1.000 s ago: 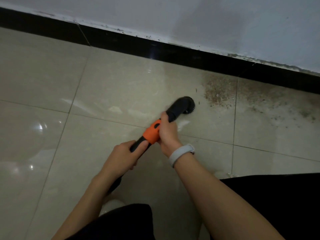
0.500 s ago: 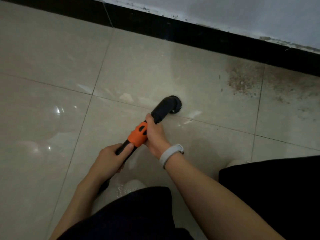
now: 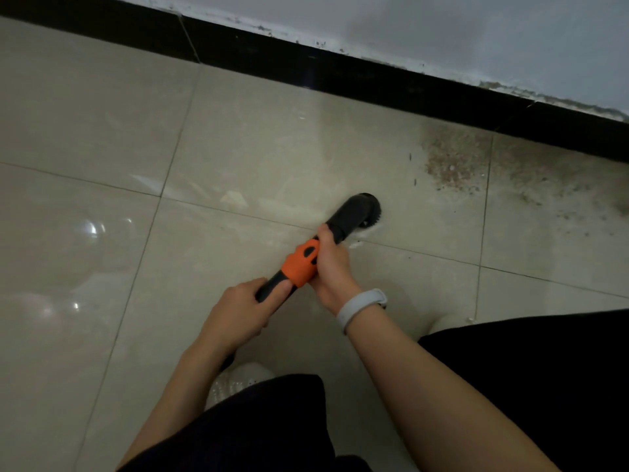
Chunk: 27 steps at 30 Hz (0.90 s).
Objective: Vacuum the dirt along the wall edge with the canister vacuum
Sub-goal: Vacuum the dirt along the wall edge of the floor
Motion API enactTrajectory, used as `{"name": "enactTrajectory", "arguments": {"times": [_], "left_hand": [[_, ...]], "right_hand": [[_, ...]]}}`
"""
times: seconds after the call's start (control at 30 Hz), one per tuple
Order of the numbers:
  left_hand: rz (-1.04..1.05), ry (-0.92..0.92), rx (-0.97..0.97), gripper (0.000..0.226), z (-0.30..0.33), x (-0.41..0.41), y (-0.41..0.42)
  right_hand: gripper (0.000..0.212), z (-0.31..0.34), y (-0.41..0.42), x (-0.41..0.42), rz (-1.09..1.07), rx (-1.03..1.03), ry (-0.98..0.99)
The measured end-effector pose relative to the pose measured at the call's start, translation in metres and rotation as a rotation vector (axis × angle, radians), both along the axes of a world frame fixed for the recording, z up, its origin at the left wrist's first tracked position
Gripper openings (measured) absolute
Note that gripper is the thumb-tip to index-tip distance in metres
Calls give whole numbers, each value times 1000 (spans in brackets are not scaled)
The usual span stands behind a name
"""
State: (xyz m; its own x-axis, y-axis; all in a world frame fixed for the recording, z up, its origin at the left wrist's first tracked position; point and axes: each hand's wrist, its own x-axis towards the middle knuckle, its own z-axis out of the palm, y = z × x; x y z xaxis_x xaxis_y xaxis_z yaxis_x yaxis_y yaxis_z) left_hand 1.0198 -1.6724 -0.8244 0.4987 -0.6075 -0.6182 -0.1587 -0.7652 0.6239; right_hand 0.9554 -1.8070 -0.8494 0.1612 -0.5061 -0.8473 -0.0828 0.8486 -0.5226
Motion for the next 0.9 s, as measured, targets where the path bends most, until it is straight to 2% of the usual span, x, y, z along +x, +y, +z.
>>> {"name": "enactTrajectory", "arguments": {"times": [0.17,0.3,0.43,0.5,0.77,0.9], "left_hand": [[87,-101,36,37,8,21,57],[91,-62,38,37,12,29,63],[2,-29,75,67,8,28,43],[-67,-12,72,73,6,23,29],[-323,85,59,56,-8,-15,-33],[-463,-6,64,58,-3,-32,-61]], "right_hand": [[24,7,53,32,137,121,-141],[23,9,61,30,87,173,-211],[27,10,49,9,-21,175,-213],[28,11,41,-4,-93,166,-199],[28,14,1,-67,-305,104,-104],[29,12,-16,-87,-382,62,-64]]}}
